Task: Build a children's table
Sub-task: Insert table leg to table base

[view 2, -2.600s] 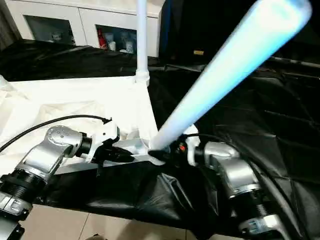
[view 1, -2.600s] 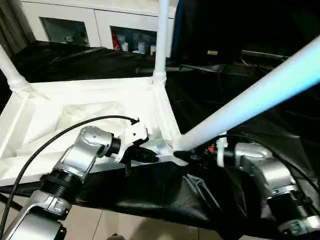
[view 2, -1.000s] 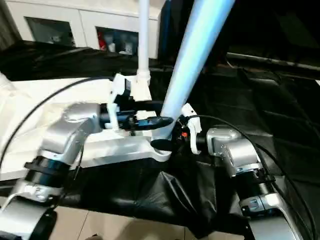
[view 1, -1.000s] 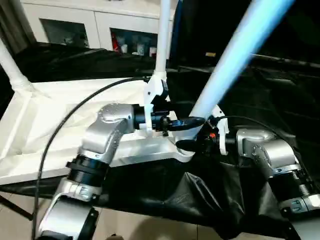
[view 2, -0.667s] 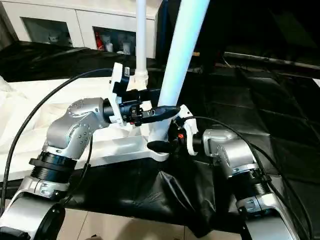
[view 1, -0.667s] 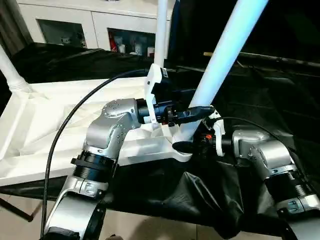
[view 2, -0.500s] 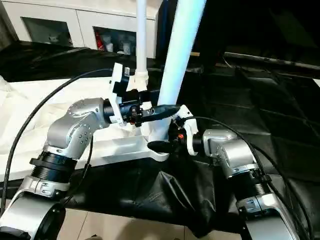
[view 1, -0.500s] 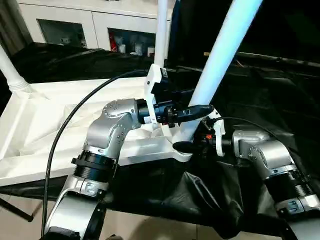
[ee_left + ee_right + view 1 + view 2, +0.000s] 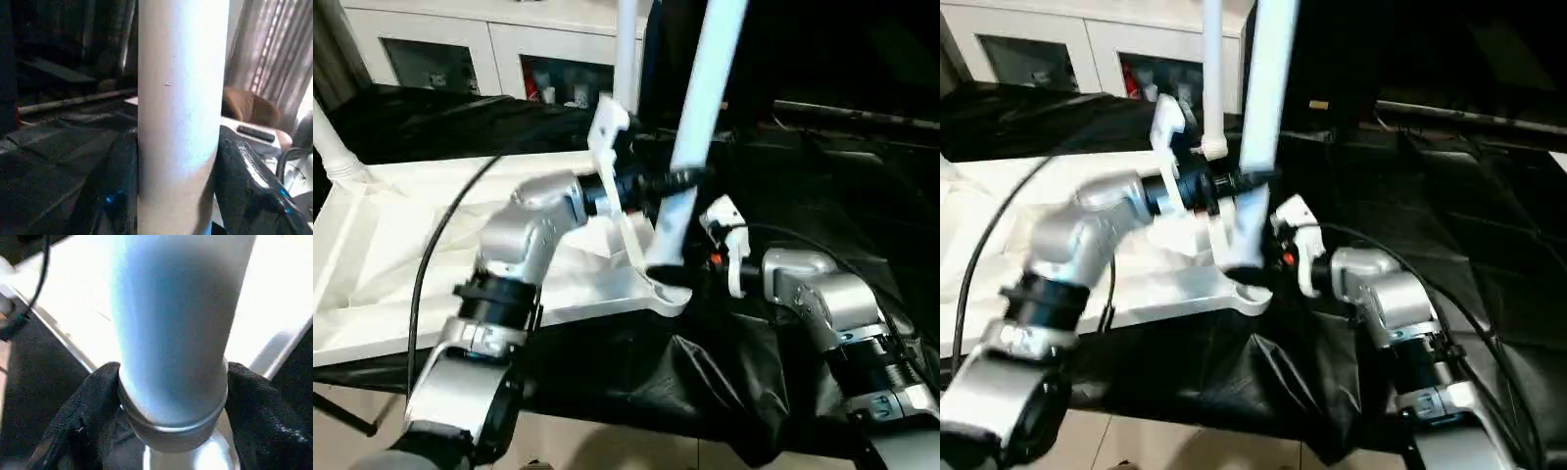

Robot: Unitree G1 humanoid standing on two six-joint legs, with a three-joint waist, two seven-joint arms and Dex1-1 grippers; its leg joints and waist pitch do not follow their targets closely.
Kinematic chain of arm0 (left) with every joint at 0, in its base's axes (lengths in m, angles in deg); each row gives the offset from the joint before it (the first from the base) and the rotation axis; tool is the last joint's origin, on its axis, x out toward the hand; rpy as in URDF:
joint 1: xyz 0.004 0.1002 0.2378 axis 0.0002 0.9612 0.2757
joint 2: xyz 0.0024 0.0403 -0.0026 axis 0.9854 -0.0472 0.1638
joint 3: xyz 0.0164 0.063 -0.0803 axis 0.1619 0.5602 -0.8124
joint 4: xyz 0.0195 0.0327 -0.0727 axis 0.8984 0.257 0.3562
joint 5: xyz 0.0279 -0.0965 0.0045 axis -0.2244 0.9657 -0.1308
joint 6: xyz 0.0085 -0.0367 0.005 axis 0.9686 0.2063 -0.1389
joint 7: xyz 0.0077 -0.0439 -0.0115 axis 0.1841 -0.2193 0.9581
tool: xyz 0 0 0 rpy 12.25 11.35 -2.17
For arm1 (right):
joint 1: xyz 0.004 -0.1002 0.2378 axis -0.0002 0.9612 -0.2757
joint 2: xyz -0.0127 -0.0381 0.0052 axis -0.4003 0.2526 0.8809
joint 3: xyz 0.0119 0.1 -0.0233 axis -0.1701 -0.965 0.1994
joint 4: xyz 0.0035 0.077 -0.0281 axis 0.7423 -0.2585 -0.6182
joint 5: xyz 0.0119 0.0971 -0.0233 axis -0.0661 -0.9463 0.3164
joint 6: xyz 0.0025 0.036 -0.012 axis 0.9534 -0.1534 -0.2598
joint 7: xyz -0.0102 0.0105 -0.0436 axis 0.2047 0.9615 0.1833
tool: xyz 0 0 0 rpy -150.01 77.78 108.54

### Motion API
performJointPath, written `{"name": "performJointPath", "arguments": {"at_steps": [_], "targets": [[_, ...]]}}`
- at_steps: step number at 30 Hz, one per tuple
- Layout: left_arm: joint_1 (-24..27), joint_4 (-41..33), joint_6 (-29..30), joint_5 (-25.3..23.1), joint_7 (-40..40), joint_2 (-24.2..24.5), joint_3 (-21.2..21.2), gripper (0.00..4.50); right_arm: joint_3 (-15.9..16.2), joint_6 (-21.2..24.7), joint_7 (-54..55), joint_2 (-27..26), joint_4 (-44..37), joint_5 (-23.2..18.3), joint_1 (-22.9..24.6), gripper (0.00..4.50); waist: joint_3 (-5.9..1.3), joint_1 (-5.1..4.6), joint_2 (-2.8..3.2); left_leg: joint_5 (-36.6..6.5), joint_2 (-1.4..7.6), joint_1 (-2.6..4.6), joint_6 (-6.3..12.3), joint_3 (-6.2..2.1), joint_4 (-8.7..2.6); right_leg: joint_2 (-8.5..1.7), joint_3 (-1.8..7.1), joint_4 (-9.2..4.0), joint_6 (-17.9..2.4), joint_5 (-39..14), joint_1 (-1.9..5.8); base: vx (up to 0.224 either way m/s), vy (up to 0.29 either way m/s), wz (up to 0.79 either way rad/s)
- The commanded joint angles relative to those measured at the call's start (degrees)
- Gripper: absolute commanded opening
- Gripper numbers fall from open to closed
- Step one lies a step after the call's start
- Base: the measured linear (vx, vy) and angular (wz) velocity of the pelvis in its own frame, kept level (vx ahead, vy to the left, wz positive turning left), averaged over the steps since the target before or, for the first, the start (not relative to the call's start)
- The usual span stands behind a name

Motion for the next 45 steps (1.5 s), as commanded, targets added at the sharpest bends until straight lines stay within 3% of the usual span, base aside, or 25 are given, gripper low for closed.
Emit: {"name": "performJointPath", "arguments": {"at_steps": [1, 5, 9, 15, 20, 27, 35, 41, 45], "targets": [[-0.81, 1.57, 0.96, -1.07, 2.33, 0.24, -0.42, 1.86, -2.18, 2.55, -0.94, 0.84, -4.17, -3.23, -1.28, 3.64, -4.44, 0.21, 0.36, -4.88, -0.26, -0.09, 2.73, 0.4, -3.14, -2.41, 2.32, -3.52, -13.6, -0.63, 4.56, 0.0, 0.0, 0.0], [-2.73, 4.18, 3.93, -0.86, 7.11, 0.15, -2.48, 1.85, -5.46, 5.89, 1.19, 1.1, -4.46, -5.28, -2.04, 3.92, -4.34, 0.33, 0.44, -6.17, -0.33, 0.02, 2.25, 0.41, -3.17, -2.5, 2.27, -3.95, -12.71, -4.17, 4.44, 0.0, 0.0, 0.0], [-4.18, 5.58, 7.49, 0.8, 10.45, -0.22, -4.76, 1.85, -9.8, 12.45, 3.0, -0.41, -2.31, -9.74, -4.51, 3.99, -4.38, 0.36, 0.16, -5.92, -0.4, -0.05, 1.61, 0.37, -3.19, -2.56, 2.2, -3.91, -12.83, -5.0, 4.47, 0.0, 0.0, 0.0], [-4.32, 5.5, 7.59, 1.86, 11.97, -0.57, -5.92, 1.85, -8.6, 15.55, 7.1, -2.53, -1.07, -8.4, -5.32, 3.99, -4.54, 0.54, -0.17, -3.75, -0.41, -0.18, 1.53, 0.42, -3.13, -2.67, 2.23, -3.67, -13.17, -2.24, 4.55, 0.0, 0.0, 0.0], [-3.93, 3.71, 9.76, 2.01, 11.86, -0.54, -5.52, 1.85, -8.56, 17.54, 10.71, -4.95, 0.02, -8.51, -6.44, 3.99, -4.43, 0.67, -0.03, -3.55, -0.3, -0.04, 1.13, 0.46, -3.24, -2.8, 2.32, -3.56, -13.0, -2.13, 4.34, 0.0, 0.0, 0.0], [-3.65, 3.02, 9.66, 1.81, 10.82, -0.35, -4.5, 1.85, -8.28, 15.72, 12.32, -5.44, 1.75, -7.02, -7.78, 3.99, -4.44, 0.95, 0.03, -3.74, -0.35, -0.06, 0.34, 0.48, -3.29, -2.84, 2.4, -3.55, -12.12, -2.13, 4.44, 0.0, 0.0, 0.0], [-3.01, 1.69, 10.43, 2.31, 9.9, -0.4, -4.36, 1.85, -5.97, 9.85, 11.16, -4.98, 2.09, -4.95, -7.27, 3.99, -4.32, 1.19, -0.01, -4.5, -0.31, -0.06, 0.12, 0.54, -3.35, -2.88, 2.4, -3.7, -11.69, -3.42, 4.33, 0.0, 0.0, 0.0], [-2.65, 0.9, 10.92, 2.76, 9.44, -0.61, -4.18, 1.85, -5.63, 9.5, 10.42, -5.7, 1.99, -5.16, -6.88, 3.99, -4.35, 1.14, -0.06, -4.18, -0.28, -0.1, 0.39, 0.48, -3.37, -2.81, 2.38, -3.59, -11.83, -2.63, 4.35, 0.0, 0.0, 0.0], [-2.58, 0.69, 10.88, 2.72, 9.11, -0.39, -3.8, 1.85, -5.28, 9.05, 10.1, -5.56, 2.36, -5.33, -6.88, 3.62, -4.29, 1.08, -0.02, -4.42, -0.29, -0.11, 0.48, 0.51, -3.38, -2.79, 2.37, -3.67, -11.85, -2.92, 4.31, 0.0, 0.0, 0.0]]}}
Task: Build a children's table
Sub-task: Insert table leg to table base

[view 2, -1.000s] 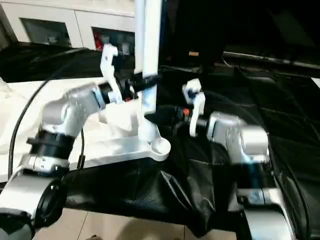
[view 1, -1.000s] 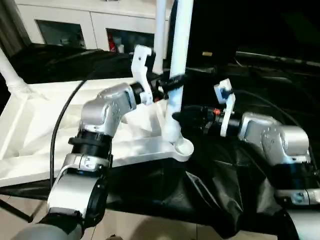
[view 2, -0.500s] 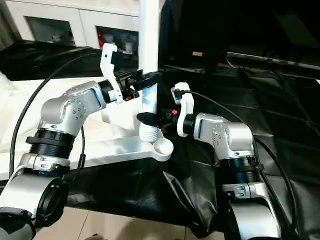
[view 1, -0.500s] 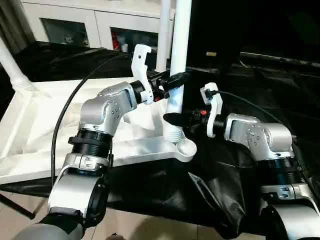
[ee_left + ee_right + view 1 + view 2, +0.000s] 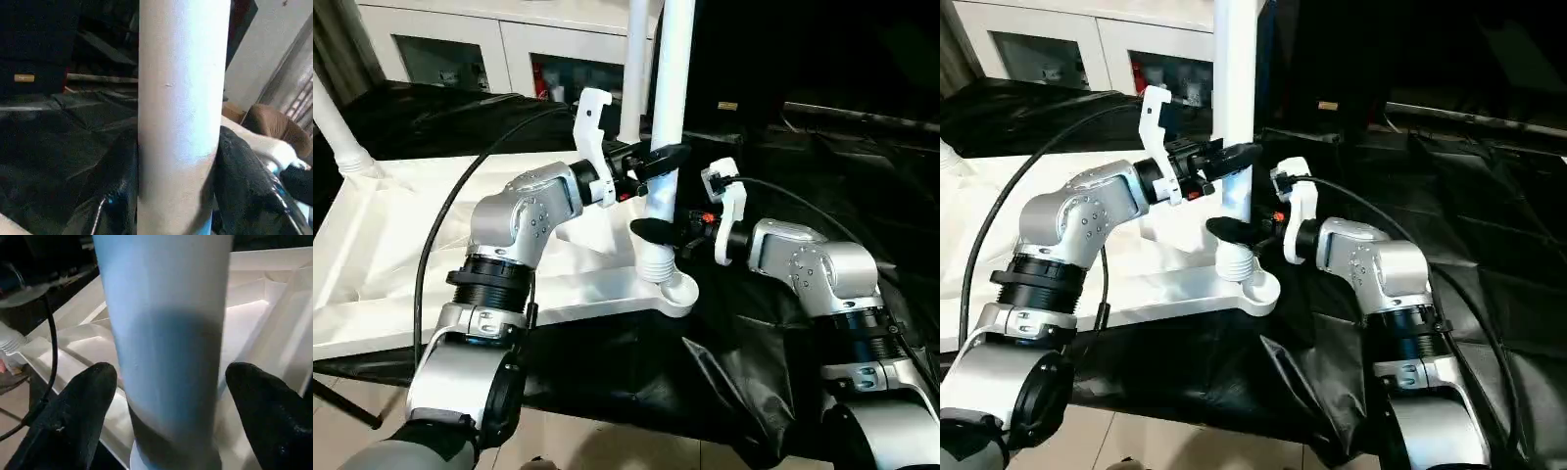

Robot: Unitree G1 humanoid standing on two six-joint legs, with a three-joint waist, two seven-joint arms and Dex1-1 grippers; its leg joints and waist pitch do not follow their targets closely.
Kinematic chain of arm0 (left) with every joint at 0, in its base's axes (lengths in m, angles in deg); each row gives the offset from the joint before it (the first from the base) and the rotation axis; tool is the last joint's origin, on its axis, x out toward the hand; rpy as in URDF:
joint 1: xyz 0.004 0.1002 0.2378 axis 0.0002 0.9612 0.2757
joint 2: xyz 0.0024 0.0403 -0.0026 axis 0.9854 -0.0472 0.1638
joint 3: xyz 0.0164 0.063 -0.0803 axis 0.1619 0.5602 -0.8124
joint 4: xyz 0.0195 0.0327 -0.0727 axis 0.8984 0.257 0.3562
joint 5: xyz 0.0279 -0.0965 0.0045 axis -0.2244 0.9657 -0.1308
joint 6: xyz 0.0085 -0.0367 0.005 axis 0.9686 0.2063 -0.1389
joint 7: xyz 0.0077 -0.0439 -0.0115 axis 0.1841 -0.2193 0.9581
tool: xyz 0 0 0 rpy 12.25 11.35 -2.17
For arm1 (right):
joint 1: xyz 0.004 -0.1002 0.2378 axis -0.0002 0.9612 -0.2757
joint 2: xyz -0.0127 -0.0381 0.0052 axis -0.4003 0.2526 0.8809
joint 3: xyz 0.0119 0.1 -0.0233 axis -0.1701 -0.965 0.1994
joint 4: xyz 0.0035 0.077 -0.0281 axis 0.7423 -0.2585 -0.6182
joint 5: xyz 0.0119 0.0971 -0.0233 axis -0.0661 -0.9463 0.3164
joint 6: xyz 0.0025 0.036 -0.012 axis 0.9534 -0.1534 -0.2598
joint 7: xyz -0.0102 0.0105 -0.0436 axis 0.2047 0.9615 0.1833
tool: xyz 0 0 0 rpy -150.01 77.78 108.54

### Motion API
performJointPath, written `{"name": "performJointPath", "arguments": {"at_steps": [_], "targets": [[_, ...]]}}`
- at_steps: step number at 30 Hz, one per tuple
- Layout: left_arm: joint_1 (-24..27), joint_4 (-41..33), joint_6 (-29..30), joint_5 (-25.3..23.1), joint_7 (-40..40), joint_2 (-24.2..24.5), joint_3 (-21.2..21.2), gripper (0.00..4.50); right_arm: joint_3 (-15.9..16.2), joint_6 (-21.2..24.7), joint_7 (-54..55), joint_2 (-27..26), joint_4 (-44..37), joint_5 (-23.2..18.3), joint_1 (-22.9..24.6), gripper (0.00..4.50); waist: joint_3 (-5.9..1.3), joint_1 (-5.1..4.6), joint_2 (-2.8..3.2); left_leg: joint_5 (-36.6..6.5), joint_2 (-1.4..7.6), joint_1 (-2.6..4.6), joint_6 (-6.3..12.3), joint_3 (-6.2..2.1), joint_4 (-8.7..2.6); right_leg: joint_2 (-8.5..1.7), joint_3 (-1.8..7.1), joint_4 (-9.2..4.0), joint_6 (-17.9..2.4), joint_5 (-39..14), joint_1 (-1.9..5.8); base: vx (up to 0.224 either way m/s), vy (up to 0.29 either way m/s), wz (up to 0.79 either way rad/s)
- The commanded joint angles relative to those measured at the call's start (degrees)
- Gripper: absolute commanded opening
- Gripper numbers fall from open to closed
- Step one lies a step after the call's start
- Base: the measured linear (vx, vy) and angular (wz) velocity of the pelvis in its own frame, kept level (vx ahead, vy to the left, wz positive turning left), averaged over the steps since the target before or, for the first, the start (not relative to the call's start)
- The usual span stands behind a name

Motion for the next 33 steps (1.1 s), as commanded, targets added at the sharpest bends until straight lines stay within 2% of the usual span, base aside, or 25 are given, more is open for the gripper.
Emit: {"name": "performJointPath", "arguments": {"at_steps": [1, 2, 6, 8, 9, 11, 13, 18, 21, 25, 26, 29, 31, 33], "targets": [[0.02, -1.42, 0.16, 0.4, -0.7, 0.04, 0.91, 1.85, 0.37, -0.65, -0.5, 0.34, 0.76, 0.24, -0.08, 3.56, -4.33, -0.06, 0.01, -4.63, -0.29, -0.02, 0.43, 0.55, -3.49, -2.8, 2.4, -3.7, -11.75, -3.54, 4.38, 0.0, 0.0, 0.0], [0.05, -1.46, -0.05, 0.2, -0.92, 0.12, 1.25, 1.85, 0.53, -0.65, -0.82, 0.48, 0.99, 0.25, -0.1, 3.31, -4.33, -0.04, 0.03, -4.91, -0.28, -0.02, 0.38, 0.56, -3.49, -2.85, 2.41, -3.77, -11.69, -4.1, 4.36, 0.0, 0.0, 0.0], [0.48, -2.03, 0.21, 0.1, -1.12, 0.01, 1.86, 1.85, 0.21, -0.63, -1.11, 0.19, 1.47, -0.08, -0.3, 3.14, -4.39, -0.01, 0.07, -4.35, -0.26, -0.06, 0.39, 0.53, -3.46, -2.83, 2.45, -3.6, -11.76, -3.02, 4.42, 0.0, 0.0, 0.0], [0.64, -2.38, 0.44, 0.15, -1.36, -0.04, 2.06, 1.85, 0.43, -0.83, -1.2, 0.26, 1.82, 0.15, -0.34, 2.84, -4.38, -0.02, 0.04, -4.19, -0.28, -0.09, 0.46, 0.55, -3.46, -2.8, 2.43, -3.6, -11.86, -2.72, 4.41, 0.0, 0.0, 0.0], [0.69, -2.54, 0.58, 0.21, -1.46, -0.06, 2.12, 1.85, 0.53, -0.85, -1.27, 0.31, 1.85, 0.17, -0.31, 2.79, -4.4, 0.01, -0.08, -4.09, -0.31, -0.09, 0.53, 0.57, -3.44, -2.79, 2.43, -3.58, -11.83, -2.71, 4.44, 0.0, 0.0, 0.0], [0.77, -2.75, 0.72, 0.26, -1.53, -0.06, 2.17, 1.85, 0.93, -1.08, -1.48, 0.54, 1.92, 0.3, -0.32, 2.69, -4.36, -0.02, 0.08, -4.36, -0.29, -0.09, 0.52, 0.54, -3.46, -2.81, 2.42, -3.62, -11.79, -3.11, 4.42, 0.0, 0.0, 0.0], [0.85, -2.81, 0.75, 0.29, -1.68, -0.03, 2.32, 1.85, 1.05, -1.23, -1.51, 0.63, 2.05, 0.39, -0.35, 2.42, -4.29, -0.04, 0.01, -4.67, -0.29, -0.08, 0.47, 0.57, -3.49, -2.79, 2.41, -3.73, -11.65, -3.73, 4.38, 0.0, 0.0, 0.0], [1.06, -2.88, 0.42, 0.18, -2.19, 0.14, 2.98, 1.85, 2.14, -0.93, -2.78, 1.41, 1.4, 0.41, 0.09, 2.03, -4.29, -0.07, 0.04, -4.82, -0.26, -0.03, 0.33, 0.57, -3.49, -2.76, 2.43, -3.81, -11.28, -4.34, 4.35, 0.0, 0.0, 0.0], [1.02, -2.69, 0.19, -0.03, -2.38, 0.15, 3.17, 1.85, 2.34, -0.65, -2.94, 1.53, 0.91, 0.36, 0.4, 1.96, -4.34, -0.07, -0.02, -4.48, -0.29, -0.09, 0.4, 0.55, -3.47, -2.76, 2.44, -3.7, -11.42, -3.64, 4.39, 0.0, 0.0, 0.0], [0.82, -2.63, 0.11, 0.15, -2.37, 0.06, 3.15, 1.85, 3.42, -1.21, -2.98, 1.9, 0.86, 1.33, 0.69, 1.93, -4.32, -0.08, -0.06, -4.39, -0.29, -0.08, 0.5, 0.57, -3.45, -2.74, 2.42, -3.69, -11.6, -3.33, 4.38, 0.0, 0.0, 0.0], [0.8, -2.7, -0.17, 0.08, -2.31, 0.14, 3.25, 1.85, 3.02, -0.75, -2.78, 1.62, 1.03, 0.88, 0.76, 2.48, -4.33, -0.08, -0.09, -4.41, -0.31, -0.13, 0.5, 0.58, -3.44, -2.79, 2.45, -3.7, -11.54, -3.57, 4.41, 0.0, 0.0, 0.0], [0.71, -2.62, -0.08, 0.23, -2.3, 0.29, 3.15, 1.85, 3.21, -0.05, -2.59, 1.88, 0.63, 0.79, 0.75, 2.68, -4.27, -0.1, 0.06, -4.81, -0.27, -0.05, 0.51, 0.55, -3.5, -2.76, 2.41, -3.81, -11.44, -4.36, 4.33, 0.0, 0.0, 0.0], [0.69, -2.65, 0.04, 0.33, -2.38, 0.3, 3.15, 1.85, 3.46, -0.35, -1.95, 2.0, 0.78, 1.44, 0.64, 2.96, -4.34, -0.08, -0.07, -4.58, -0.28, -0.09, 0.31, 0.54, -3.46, -2.81, 2.43, -3.76, -11.34, -4.34, 4.4, 0.0, 0.0, 0.0], [0.84, -2.84, 0.08, 0.37, -2.62, 0.43, 3.32, 1.85, 3.69, -0.67, -1.62, 2.1, 1.04, 1.89, 0.57, 3.06, -4.33, -0.07, -0.09, -4.41, -0.3, -0.1, 0.26, 0.57, -3.47, -2.79, 2.45, -3.76, -11.3, -4.12, 4.37, 0.0, 0.0, 0.0]]}}
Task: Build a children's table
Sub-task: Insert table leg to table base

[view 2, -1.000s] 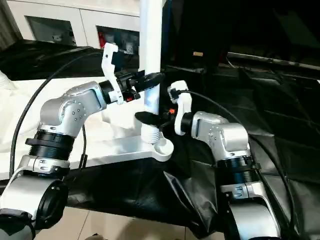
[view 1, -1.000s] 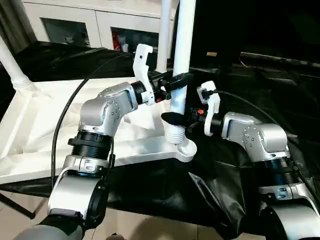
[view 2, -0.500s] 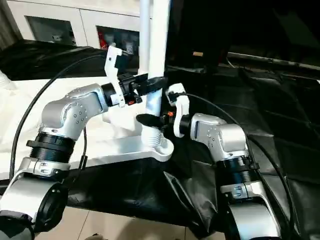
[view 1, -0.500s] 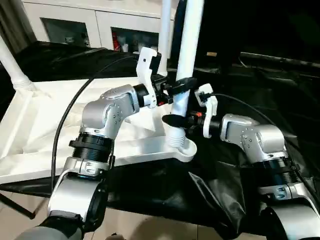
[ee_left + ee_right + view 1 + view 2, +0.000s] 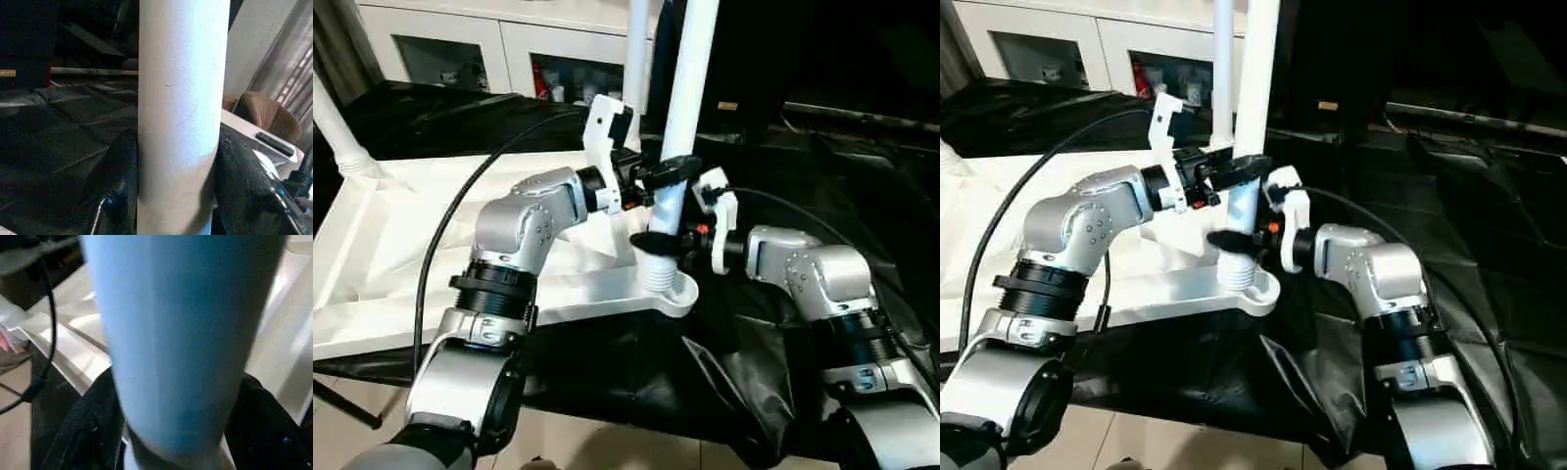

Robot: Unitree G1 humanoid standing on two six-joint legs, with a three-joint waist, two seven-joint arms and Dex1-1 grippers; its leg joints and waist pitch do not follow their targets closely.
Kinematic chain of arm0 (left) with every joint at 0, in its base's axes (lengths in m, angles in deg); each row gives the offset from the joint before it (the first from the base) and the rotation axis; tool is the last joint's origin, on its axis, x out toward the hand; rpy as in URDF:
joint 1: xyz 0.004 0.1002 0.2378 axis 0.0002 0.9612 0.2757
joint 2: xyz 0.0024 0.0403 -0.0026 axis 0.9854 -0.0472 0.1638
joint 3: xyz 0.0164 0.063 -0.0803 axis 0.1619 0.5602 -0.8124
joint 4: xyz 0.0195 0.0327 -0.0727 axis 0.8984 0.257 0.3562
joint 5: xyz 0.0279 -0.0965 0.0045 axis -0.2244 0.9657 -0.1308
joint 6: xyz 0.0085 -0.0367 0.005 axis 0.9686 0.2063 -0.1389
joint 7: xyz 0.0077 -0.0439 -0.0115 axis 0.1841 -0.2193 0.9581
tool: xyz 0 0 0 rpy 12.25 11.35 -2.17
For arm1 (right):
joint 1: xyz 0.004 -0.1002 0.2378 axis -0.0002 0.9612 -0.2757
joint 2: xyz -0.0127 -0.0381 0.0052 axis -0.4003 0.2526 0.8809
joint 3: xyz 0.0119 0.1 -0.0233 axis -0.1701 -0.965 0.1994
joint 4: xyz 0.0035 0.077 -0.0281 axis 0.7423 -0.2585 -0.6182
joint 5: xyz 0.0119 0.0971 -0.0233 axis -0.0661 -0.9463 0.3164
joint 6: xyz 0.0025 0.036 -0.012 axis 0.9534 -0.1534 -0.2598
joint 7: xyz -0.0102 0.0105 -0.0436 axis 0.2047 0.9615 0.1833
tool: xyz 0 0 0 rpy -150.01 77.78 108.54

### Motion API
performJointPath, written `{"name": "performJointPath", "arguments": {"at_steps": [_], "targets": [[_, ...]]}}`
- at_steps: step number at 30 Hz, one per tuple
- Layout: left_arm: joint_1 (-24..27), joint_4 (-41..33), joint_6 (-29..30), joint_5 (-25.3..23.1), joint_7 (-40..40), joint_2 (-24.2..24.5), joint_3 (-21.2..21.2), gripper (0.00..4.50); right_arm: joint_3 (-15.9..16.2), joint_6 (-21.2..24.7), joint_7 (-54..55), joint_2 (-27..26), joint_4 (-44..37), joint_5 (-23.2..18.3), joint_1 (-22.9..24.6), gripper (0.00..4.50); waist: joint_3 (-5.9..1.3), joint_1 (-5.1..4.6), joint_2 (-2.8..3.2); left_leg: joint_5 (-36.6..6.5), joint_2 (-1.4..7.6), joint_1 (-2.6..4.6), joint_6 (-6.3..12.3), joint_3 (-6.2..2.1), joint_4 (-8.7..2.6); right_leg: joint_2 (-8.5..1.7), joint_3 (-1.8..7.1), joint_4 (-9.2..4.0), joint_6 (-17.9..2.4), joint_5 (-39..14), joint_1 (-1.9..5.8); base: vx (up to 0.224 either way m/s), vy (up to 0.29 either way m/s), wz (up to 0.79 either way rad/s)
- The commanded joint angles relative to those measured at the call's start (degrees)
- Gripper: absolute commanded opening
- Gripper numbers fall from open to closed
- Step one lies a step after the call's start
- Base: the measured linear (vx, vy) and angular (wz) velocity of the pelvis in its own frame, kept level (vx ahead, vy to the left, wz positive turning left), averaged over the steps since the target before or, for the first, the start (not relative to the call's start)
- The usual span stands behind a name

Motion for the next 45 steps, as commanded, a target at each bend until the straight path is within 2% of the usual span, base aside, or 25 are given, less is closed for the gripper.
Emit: {"name": "performJointPath", "arguments": {"at_steps": [1, 7, 10, 12, 13, 14, 15, 18, 20, 23, 24, 28, 30, 31, 32, 33, 36, 37, 38, 40, 42, 43, 44, 45], "targets": [[-0.19, -1.55, 0.24, 0.75, -0.86, 0.06, 0.22, 1.85, 0.01, -0.06, 0.39, 0.68, 0.13, 0.41, -0.03, 3.06, -4.29, -0.07, -0.08, -4.49, -0.3, -0.09, 0.29, 0.57, -3.49, -2.77, 2.43, -3.79, -11.25, -4.32, 4.35, 0.0, 0.0, 0.0], [-0.04, -2.13, 0.71, 0.8, -1.7, 0.71, 0.66, 1.85, -0.86, -0.16, 0.56, 0.75, 1.0, 0.31, -0.75, 3.06, -4.29, -0.06, -0.23, -4.44, -0.3, -0.11, 0.45, 0.6, -3.47, -2.8, 2.45, -3.78, -11.05, -4.72, 4.35, 0.0, 0.0, 0.0], [0.03, -2.16, 0.97, 0.98, -2.03, 0.85, 0.64, 1.85, -1.35, 0.4, 0.43, 0.47, 1.12, -0.35, -1.02, 2.71, -4.31, -0.03, 0.08, -4.66, -0.28, -0.08, 0.34, 0.57, -3.48, -2.83, 2.45, -3.81, -11.09, -4.89, 4.32, 0.0, 0.0, 0.0], [0.09, -2.11, 0.97, 0.88, -2.17, 0.9, 0.74, 1.85, -1.24, 0.51, 0.3, 0.51, 1.02, -0.42, -0.97, 2.62, -4.33, -0.11, -0.24, -4.52, -0.27, -0.11, 0.36, 0.58, -3.49, -2.77, 2.43, -3.75, -11.23, -4.2, 4.38, 0.0, 0.0, 0.0], [0.09, -2.11, 0.97, 0.88, -2.17, 0.9, 0.74, 1.85, -1.24, 0.51, 0.3, 0.51, 1.02, -0.42, -0.97, 2.62, -4.32, -0.06, -0.17, -4.43, -0.26, -0.1, 0.36, 0.56, -3.49, -2.79, 2.43, -3.68, -11.29, -4.11, 4.38, 0.0, 0.0, 0.0], [0.11, -2.05, 0.73, 0.68, -2.18, 0.97, 0.85, 1.85, -1.18, 0.64, 0.2, 0.52, 0.81, -0.56, -0.85, 2.45, -4.33, -0.04, 0.14, -4.34, -0.27, -0.08, 0.37, 0.54, -3.48, -2.79, 2.43, -3.65, -11.34, -3.92, 4.34, 0.0, 0.0, 0.0], [0.07, -1.9, 0.75, 0.85, -2.21, 0.82, 0.72, 1.85, -1.09, 1.03, 0.13, 0.57, 0.56, -0.71, -0.65, 2.34, -4.33, -0.11, -0.11, -4.34, -0.27, -0.09, 0.44, 0.57, -3.48, -2.75, 2.43, -3.67, -11.38, -3.83, 4.38, 0.0, 0.0, 0.0], [0.14, -1.93, 0.48, 0.84, -2.12, 0.74, 0.74, 1.85, -0.68, 1.25, 0.07, 0.65, -0.17, -0.68, 0.01, 2.1, -4.35, -0.06, -0.13, -4.15, -0.27, -0.11, 0.45, 0.56, -3.47, -2.79, 2.44, -3.65, -11.39, -3.65, 4.42, 0.0, 0.0, 0.0], [-0.07, -1.79, 0.41, 1.27, -1.8, 0.53, 0.39, 1.85, -0.39, 0.97, 0.0, 0.76, -0.3, -0.53, 0.24, 2.06, -4.32, -0.09, 0.0, -4.38, -0.27, -0.07, 0.37, 0.58, -3.48, -2.79, 2.45, -3.72, -11.38, -3.93, 4.36, 0.0, 0.0, 0.0], [-0.04, -2.44, 0.69, 1.87, -2.68, 0.48, 0.61, 1.85, -0.58, 0.45, 0.06, 0.6, -0.24, -0.48, 0.29, 1.99, -4.32, -0.08, -0.14, -4.5, -0.3, -0.12, 0.31, 0.59, -3.46, -2.81, 2.47, -3.75, -11.19, -4.41, 4.4, 0.0, 0.0, 0.0], [0.19, -3.37, 1.3, 2.28, -3.6, 0.59, 1.05, 2.41, -1.05, -0.53, 0.48, 0.23, -0.08, -0.35, 0.33, 1.97, -4.28, -0.08, -0.03, -4.6, -0.26, -0.08, 0.24, 0.58, -3.5, -2.81, 2.45, -3.77, -11.2, -4.57, 4.34, 0.0, 0.0, 0.0], [0.63, -4.58, 1.99, 3.83, -4.83, 0.44, 0.55, 2.75, -1.86, -1.8, 1.22, -0.39, -0.04, -0.55, 0.45, 1.96, -4.31, -0.18, 0.01, -4.39, -0.24, -0.09, 0.23, 0.59, -3.48, -2.78, 2.45, -3.63, -11.71, -3.65, 4.31, 0.0, 0.0, 0.0], [0.98, -5.09, -1.88, 4.23, -4.16, -0.89, -0.92, 2.99, -2.77, -3.1, 2.31, -1.02, -0.07, -0.54, 0.7, 1.96, -4.26, -0.17, 0.02, -5.07, -0.25, -0.11, 0.15, 0.6, -3.51, -2.82, 2.44, -3.84, -11.82, -4.4, 4.31, 0.0, 0.0, 0.0], [0.98, -5.09, -1.88, 4.23, -4.16, -0.89, -0.92, 3.03, -2.77, -3.1, 2.31, -1.02, -0.07, -0.54, 0.7, 1.95, -4.27, -0.15, -0.01, -5.09, -0.25, -0.12, 0.13, 0.61, -3.48, -2.87, 2.46, -3.86, -11.76, -4.38, 4.34, 0.0, 0.0, 0.0], [0.62, -4.7, -7.94, 4.62, -0.97, -3.24, -4.14, 3.23, -3.88, -5.01, 3.57, -1.78, -0.12, -0.54, 0.98, 1.95, -4.29, -0.17, -0.04, -5.19, -0.25, -0.08, 0.12, 0.62, -3.49, -2.81, 2.47, -3.81, -11.73, -4.38, 4.35, 0.0, 0.0, 0.0], [-0.04, -4.13, -11.92, 4.83, 2.34, -4.77, -6.72, 3.23, -4.92, -6.38, 4.55, -2.35, -0.12, -0.68, 1.11, 1.95, -4.38, -0.09, -0.01, -5.25, -0.17, 0.01, 0.12, 0.63, -3.45, -2.89, 2.52, -3.99, -12.01, -3.92, 4.37, 0.0, 0.0, 0.0], [-0.74, -3.7, -13.71, 5.07, 3.86, -5.11, -8.19, 3.34, -5.72, -8.08, 5.51, -2.63, -0.05, -0.45, 1.17, 1.93, -4.38, -0.08, -0.15, -5.24, -0.28, -0.2, 0.38, 0.55, -3.47, -2.83, 2.43, -3.82, -11.55, -3.71, 4.55, 0.0, 0.0, 0.0], [-0.85, -4.15, -13.91, 5.7, 2.68, -4.14, -8.95, 3.34, -6.59, -11.04, 7.35, -2.43, 0.45, 0.65, 1.22, 1.93, -4.33, -0.14, -0.11, -5.2, -0.3, -0.08, 0.53, 0.6, -3.47, -2.75, 2.45, -3.89, -11.05, -4.26, 4.41, 0.0, 0.0, 0.0], [-0.5, -4.81, -13.4, 5.63, 1.33, -2.96, -8.69, 3.34, -6.41, -13.51, 8.42, -1.68, 0.95, 2.25, 1.32, 1.93, -4.32, -0.16, 0.1, -4.95, -0.32, -0.1, 0.19, 0.61, -3.48, -2.78, 2.44, -3.88, -10.67, -4.71, 4.29, 0.0, 0.0, 0.0], [-0.15, -5.32, -13.06, 5.55, 0.47, -2.2, -8.45, 3.34, -6.19, -15.16, 9.06, -1.17, 1.3, 3.34, 1.42, 1.93, -4.35, -0.32, 0.1, -4.52, -0.36, -0.04, -0.1, 0.64, -3.48, -2.63, 2.42, -3.76, -10.29, -4.39, 4.3, 0.0, 0.0, 0.0], [1.58, -6.8, -11.62, 3.49, -3.05, 0.68, -5.29, 3.34, -6.01, -16.56, 9.65, 0.08, 2.04, 4.86, 1.78, 1.93, -4.35, -0.46, 0.03, -4.28, -0.32, -0.01, -0.13, 0.63, -3.52, -2.56, 2.4, -3.62, -10.42, -3.77, 4.25, 0.0, 0.0, 0.0], [3.39, -7.49, -12.15, 0.88, -6.33, 3.13, -1.81, 3.34, -6.41, -16.55, 9.85, 0.51, 2.06, 5.03, 2.03, 1.93, -4.27, -0.62, 0.02, -4.59, -0.34, -0.03, -0.05, 0.68, -3.55, -2.51, 2.41, -3.69, -10.35, -4.3, 4.24, 0.0, 0.0, 0.0], [4.95, -8.0, -12.6, -1.26, -8.93, 5.28, 1.28, 3.34, -6.62, -16.39, 9.85, 0.89, 1.85, 5.09, 2.29, 1.93, -4.3, -0.72, 0.25, -4.54, -0.3, 0.05, 0.3, 0.61, -3.63, -2.49, 2.42, -3.66, -10.0, -4.56, 4.19, 0.0, 0.0, 0.0], [6.91, -8.27, -13.72, -4.38, -11.77, 7.9, 5.41, 3.34, -6.44, -16.43, 9.4, 1.53, 1.11, 5.3, 2.8, 1.93, -4.25, -0.87, 0.0, -4.82, -0.15, 0.05, 0.57, 0.52, -3.75, -2.56, 2.4, -3.69, -9.58, -5.3, 4.17, 0.0, 0.0, 0.0]]}}
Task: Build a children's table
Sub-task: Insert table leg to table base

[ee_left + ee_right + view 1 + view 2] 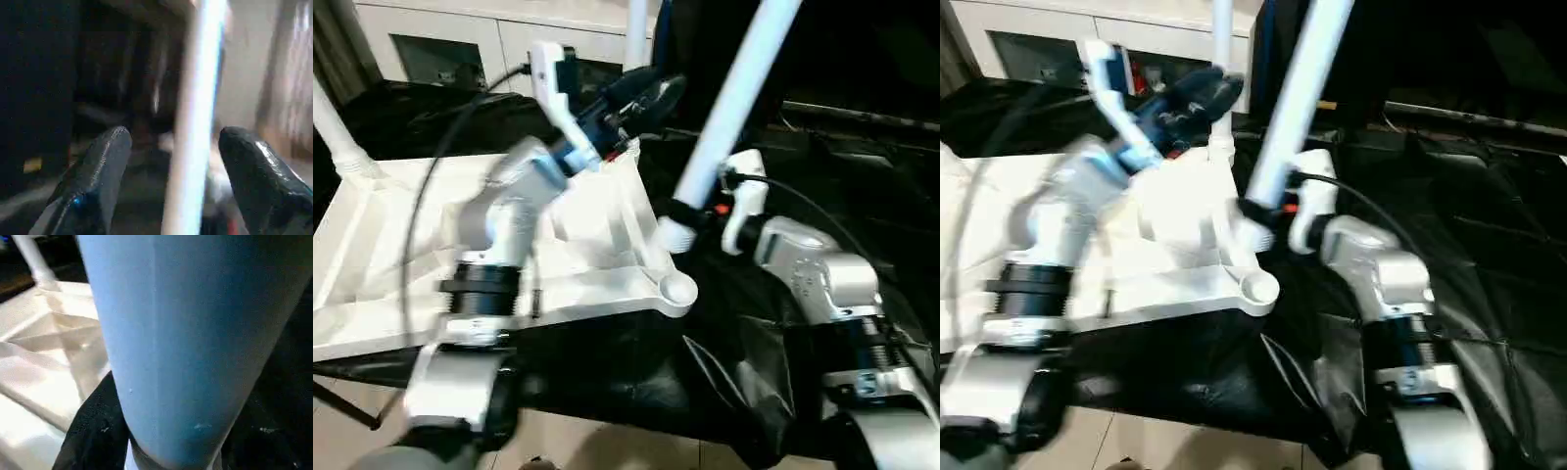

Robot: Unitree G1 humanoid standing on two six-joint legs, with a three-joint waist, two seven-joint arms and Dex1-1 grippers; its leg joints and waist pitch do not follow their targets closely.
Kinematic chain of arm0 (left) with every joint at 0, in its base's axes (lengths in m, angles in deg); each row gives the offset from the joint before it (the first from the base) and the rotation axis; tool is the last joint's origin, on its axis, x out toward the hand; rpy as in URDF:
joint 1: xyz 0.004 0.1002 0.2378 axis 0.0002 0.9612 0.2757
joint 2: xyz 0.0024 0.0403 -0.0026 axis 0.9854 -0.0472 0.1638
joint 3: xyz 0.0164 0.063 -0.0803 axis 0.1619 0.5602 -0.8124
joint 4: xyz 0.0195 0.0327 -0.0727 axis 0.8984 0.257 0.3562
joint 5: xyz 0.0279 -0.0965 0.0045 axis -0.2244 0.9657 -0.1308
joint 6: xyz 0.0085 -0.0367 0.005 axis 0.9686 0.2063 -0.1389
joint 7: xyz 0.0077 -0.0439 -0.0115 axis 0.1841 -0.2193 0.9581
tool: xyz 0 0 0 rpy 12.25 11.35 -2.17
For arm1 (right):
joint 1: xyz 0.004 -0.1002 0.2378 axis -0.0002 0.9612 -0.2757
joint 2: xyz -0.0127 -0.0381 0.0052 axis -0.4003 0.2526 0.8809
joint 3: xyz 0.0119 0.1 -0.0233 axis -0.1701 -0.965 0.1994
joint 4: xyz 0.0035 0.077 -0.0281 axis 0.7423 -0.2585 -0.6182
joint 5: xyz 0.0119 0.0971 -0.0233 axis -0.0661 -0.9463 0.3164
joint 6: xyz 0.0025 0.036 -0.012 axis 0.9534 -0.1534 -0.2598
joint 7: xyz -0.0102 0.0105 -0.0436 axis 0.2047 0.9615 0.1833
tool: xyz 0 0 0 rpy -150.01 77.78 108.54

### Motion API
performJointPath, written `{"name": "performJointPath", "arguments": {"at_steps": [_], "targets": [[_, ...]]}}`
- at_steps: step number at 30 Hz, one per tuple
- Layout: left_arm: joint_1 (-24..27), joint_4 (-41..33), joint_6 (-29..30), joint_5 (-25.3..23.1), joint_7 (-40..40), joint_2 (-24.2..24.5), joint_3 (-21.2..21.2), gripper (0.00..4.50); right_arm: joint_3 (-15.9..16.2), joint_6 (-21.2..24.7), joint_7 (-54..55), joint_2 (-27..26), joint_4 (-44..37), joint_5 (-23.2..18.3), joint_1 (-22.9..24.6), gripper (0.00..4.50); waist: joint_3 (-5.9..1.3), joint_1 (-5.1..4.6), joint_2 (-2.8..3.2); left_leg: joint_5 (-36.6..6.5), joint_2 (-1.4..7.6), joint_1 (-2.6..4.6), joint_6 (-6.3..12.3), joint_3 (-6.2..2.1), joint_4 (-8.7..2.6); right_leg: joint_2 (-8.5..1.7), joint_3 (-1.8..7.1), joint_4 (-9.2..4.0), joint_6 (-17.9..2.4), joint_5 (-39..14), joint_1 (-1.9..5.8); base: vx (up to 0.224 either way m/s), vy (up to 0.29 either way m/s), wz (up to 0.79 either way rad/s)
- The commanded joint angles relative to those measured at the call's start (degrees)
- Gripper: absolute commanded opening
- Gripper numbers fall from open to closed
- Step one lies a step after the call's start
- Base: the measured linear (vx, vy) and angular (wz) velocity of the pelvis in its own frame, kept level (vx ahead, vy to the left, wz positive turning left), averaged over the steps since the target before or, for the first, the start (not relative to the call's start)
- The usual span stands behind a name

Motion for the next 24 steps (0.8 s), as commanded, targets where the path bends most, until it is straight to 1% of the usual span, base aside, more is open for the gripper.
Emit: {"name": "performJointPath", "arguments": {"at_steps": [1, 2, 3, 4, 5, 6, 9, 10, 11, 12, 14, 15, 16, 17, 19, 21, 22, 23, 24], "targets": [[3.59, -0.01, -1.71, -6.79, -5.92, 3.05, 8.73, 3.34, -0.38, -0.75, -0.39, 1.41, -1.6, 0.63, 0.9, 1.93, -4.22, -0.14, 0.04, -4.86, -0.2, 0.01, 0.67, 0.59, -3.63, -2.48, 2.46, -3.7, -9.34, -5.62, 4.11, 0.0, 0.0, 0.0], [4.64, 0.05, -2.7, -8.49, -7.09, 4.32, 10.85, 3.34, -0.11, -0.87, -0.71, 1.74, -2.12, 0.77, 1.25, 1.93, -4.29, -0.36, 0.18, -4.6, -0.17, 0.0, 0.5, 0.62, -3.58, -2.52, 2.54, -3.56, -9.29, -5.32, 4.13, 0.0, 0.0, 0.0], [5.52, 0.23, -3.59, -9.78, -7.75, 5.08, 12.38, 3.34, -0.14, -0.91, -0.99, 1.8, -2.55, 0.52, 1.51, 1.93, -4.38, -0.35, 0.26, -4.19, -0.16, 0.02, 0.51, 0.58, -3.52, -2.54, 2.54, -3.54, -9.45, -4.44, 4.14, 0.0, 0.0, 0.0], [7.71, 0.82, -5.68, -12.87, -9.36, 6.84, 16.14, 3.34, -0.34, -0.87, -1.56, 1.84, -3.68, -0.27, 2.17, 1.93, -4.37, -0.47, 0.16, -4.07, -0.11, -0.02, 0.62, 0.59, -3.57, -2.57, 2.55, -3.55, -9.85, -3.47, 4.11, 0.0, 0.0, 0.0], [9.06, 1.12, -7.27, -14.54, -10.37, 7.76, 18.21, 3.34, -0.22, -0.87, -2.07, 1.92, -4.34, -0.66, 2.65, 1.93, -4.32, -0.45, 0.09, -4.9, -0.03, -0.01, 0.82, 0.52, -3.64, -2.57, 2.56, -3.53, -9.5, -4.18, 4.11, 0.0, 0.0, 0.0], [10.75, 1.52, -9.61, -16.49, -11.27, 8.73, 20.35, 3.34, 0.5, -1.23, -3.07, 2.23, -5.47, -0.78, 3.52, 1.93, -4.41, -0.55, 0.31, -4.81, -0.03, 0.01, 0.73, 0.56, -3.59, -2.64, 2.63, -3.42, -9.7, -3.57, 4.12, 0.0, 0.0, 0.0], [11.46, 1.81, -9.2, -16.91, -10.77, 8.82, 20.87, 3.34, 0.85, -0.92, -3.39, 2.02, -6.58, -1.02, 4.19, 1.93, -4.28, -0.69, 0.35, -5.64, 0.01, 0.08, 0.24, 0.62, -3.66, -2.65, 2.64, -3.48, -10.4, -3.86, 4.01, 0.0, 0.0, 0.0], [11.65, 2.28, -8.37, -16.62, -10.58, 8.61, 20.82, 3.34, 1.1, -0.94, -3.52, 1.92, -7.13, -1.0, 4.42, 1.93, -4.11, -0.7, 0.33, -7.02, -0.02, 0.21, -0.05, 0.7, -3.71, -2.64, 2.65, -3.76, -10.49, -5.85, 3.86, 0.0, 0.0, 0.0], [11.71, 3.3, -8.71, -17.14, -10.46, 8.71, 21.24, 3.16, 1.26, -0.78, -3.49, 1.72, -7.55, -1.05, 4.59, 1.93, -3.98, -0.63, 0.29, -8.19, -0.03, 0.26, -0.42, 0.68, -3.8, -2.72, 2.65, -3.96, -10.33, -8.11, 3.84, 0.0, 0.0, 0.0], [11.72, 3.96, -9.08, -17.55, -10.48, 8.83, 21.52, 3.06, 1.38, -0.67, -3.45, 1.61, -7.8, -1.08, 4.64, 1.93, -3.86, -0.6, 0.61, -9.25, -0.08, 0.3, -0.66, 0.61, -3.86, -2.73, 2.68, -4.17, -9.82, -10.18, 3.75, 0.0, 0.0, 0.0], [11.74, 4.42, -8.58, -17.46, -10.97, 8.83, 21.59, 2.99, 1.67, -0.64, -3.51, 1.58, -7.94, -1.03, 4.72, 1.93, -3.94, -0.61, 0.45, -9.64, -0.07, 0.4, -0.9, 0.6, -3.87, -2.72, 2.69, -4.3, -9.12, -11.32, 3.73, 0.0, 0.0, 0.0], [11.7, 4.8, -8.35, -17.52, -11.27, 8.84, 21.6, 2.96, 2.04, -0.68, -3.61, 1.59, -7.99, -0.86, 4.78, 1.93, -3.96, -0.58, 0.67, -9.47, -0.06, 0.38, -1.0, 0.54, -3.9, -2.71, 2.69, -4.22, -9.1, -11.12, 3.72, 0.0, 0.0, 0.0], [11.47, 5.51, -8.99, -18.1, -11.01, 8.93, 21.77, 2.96, 2.27, -0.75, -3.66, 1.52, -8.13, -0.63, 4.92, 1.93, -3.98, -0.64, 0.55, -9.45, -0.07, 0.34, -1.07, 0.52, -3.9, -2.64, 2.67, -4.25, -9.11, -10.72, 3.72, 0.0, 0.0, 0.0], [10.56, 7.91, -9.87, -19.41, -9.53, 8.81, 21.59, 2.72, 2.69, -0.88, -3.94, 1.36, -8.39, -0.23, 5.22, 1.93, -3.96, -0.67, 0.55, -9.5, -0.15, 0.3, -0.87, 0.55, -3.89, -2.54, 2.65, -4.35, -9.07, -10.58, 3.69, 0.0, 0.0, 0.0], [10.09, 9.11, -10.27, -20.15, -9.09, 8.8, 21.55, 2.57, 2.71, -0.93, -3.91, 1.17, -8.55, -0.08, 5.34, 1.93, -4.16, -0.61, 0.52, -8.71, -0.16, 0.28, -0.87, 0.5, -3.8, -2.62, 2.69, -4.1, -9.08, -9.28, 3.85, 0.0, 0.0, 0.0], [10.01, 9.23, -9.16, -20.11, -9.52, 8.81, 21.58, 2.56, 2.93, -1.0, -3.59, 1.12, -8.58, -0.12, 5.36, 1.93, -4.22, -0.55, 0.52, -7.62, -0.07, 0.19, -0.86, 0.43, -3.8, -2.68, 2.67, -3.77, -9.98, -6.89, 3.92, 0.0, 0.0, 0.0], [9.99, 9.24, -9.09, -20.12, -9.5, 8.81, 21.58, 2.33, 2.98, -1.02, -3.59, 1.13, -8.58, -0.1, 5.36, 1.93, -4.22, -0.59, 0.51, -7.52, -0.08, 0.18, -0.82, 0.46, -3.78, -2.64, 2.66, -3.72, -10.19, -6.44, 3.93, 0.0, 0.0, 0.0], [9.85, 9.27, -8.14, -20.1, -9.38, 8.67, 21.49, 2.19, 3.16, -1.02, -3.65, 1.16, -8.71, -0.03, 5.47, 1.93, -4.27, -0.5, 0.95, -7.47, -0.08, 0.27, -0.84, 0.43, -3.75, -2.67, 2.65, -3.59, -10.61, -5.77, 3.9, 0.0, 0.0, 0.0], [9.55, 9.57, -7.42, -20.43, -8.94, 8.49, 21.5, 2.14, 3.48, -1.09, -3.87, 1.24, -8.93, 0.15, 5.64, 1.93, -4.27, -0.57, 0.94, -7.52, -0.09, 0.26, -0.82, 0.46, -3.73, -2.61, 2.66, -3.58, -10.96, -4.94, 3.9, 0.0, 0.0, 0.0]]}}
